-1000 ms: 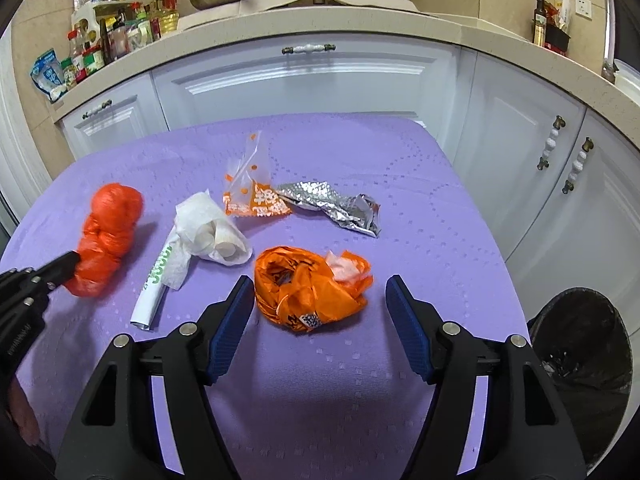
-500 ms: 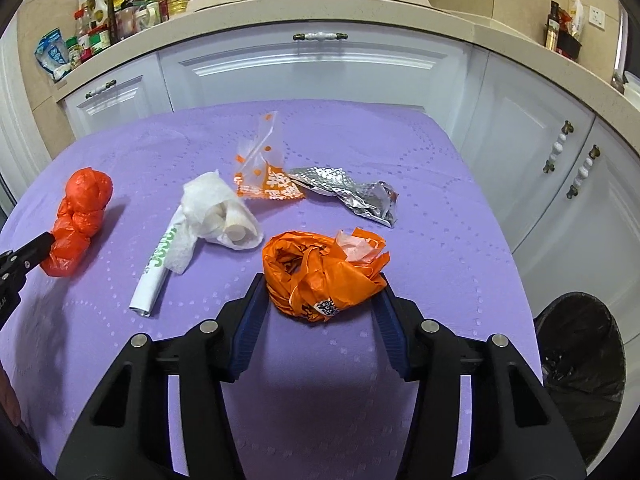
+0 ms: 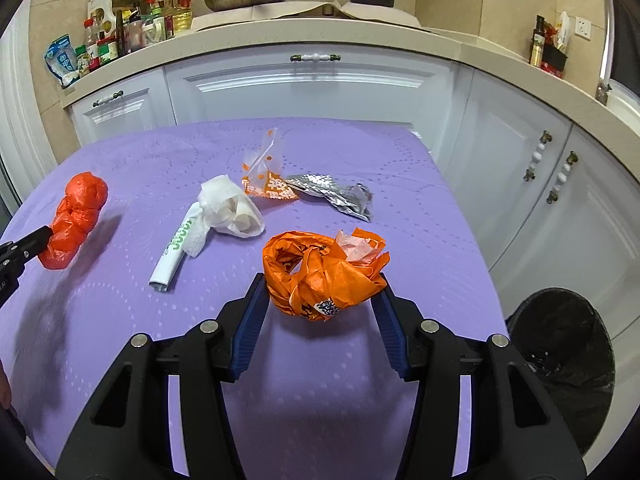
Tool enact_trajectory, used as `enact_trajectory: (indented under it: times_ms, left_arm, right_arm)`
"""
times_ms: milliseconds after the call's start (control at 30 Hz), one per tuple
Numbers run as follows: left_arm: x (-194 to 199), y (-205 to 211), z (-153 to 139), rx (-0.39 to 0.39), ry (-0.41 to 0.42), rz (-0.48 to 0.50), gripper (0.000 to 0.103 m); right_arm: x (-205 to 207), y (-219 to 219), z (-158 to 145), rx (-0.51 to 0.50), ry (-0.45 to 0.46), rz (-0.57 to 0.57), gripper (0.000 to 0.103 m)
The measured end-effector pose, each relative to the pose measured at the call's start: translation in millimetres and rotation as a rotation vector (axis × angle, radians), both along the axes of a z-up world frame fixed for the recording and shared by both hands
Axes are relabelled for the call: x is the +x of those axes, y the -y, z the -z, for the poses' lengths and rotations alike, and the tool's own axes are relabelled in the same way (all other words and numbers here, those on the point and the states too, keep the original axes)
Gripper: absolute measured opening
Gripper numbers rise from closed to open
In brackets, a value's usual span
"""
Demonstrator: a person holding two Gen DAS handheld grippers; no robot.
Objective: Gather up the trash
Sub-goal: 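Carry both bags over the bin and open both tools to drop them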
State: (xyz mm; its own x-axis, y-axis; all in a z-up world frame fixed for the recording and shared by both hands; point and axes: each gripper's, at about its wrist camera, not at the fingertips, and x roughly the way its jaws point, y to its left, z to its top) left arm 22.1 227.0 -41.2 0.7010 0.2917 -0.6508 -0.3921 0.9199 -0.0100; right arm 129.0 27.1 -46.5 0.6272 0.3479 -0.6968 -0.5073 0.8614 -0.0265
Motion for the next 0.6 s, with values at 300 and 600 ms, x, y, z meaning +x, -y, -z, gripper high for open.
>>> enact_trajectory:
  times_ms: [300, 600]
  left_arm:
    - [-15.1, 15.2, -7.1, 0.011, 0.019, 0.017, 0.001]
    - [-20.8, 47.4, -17.8, 0.016, 0.044, 0.081, 0.001]
  right_arm:
    - [-21.6, 26.6, -8.2, 0.016, 0.030, 0.032, 0.051]
    - [-38.6, 63.3, -18.6, 0.045, 0.062, 0.086, 0.051]
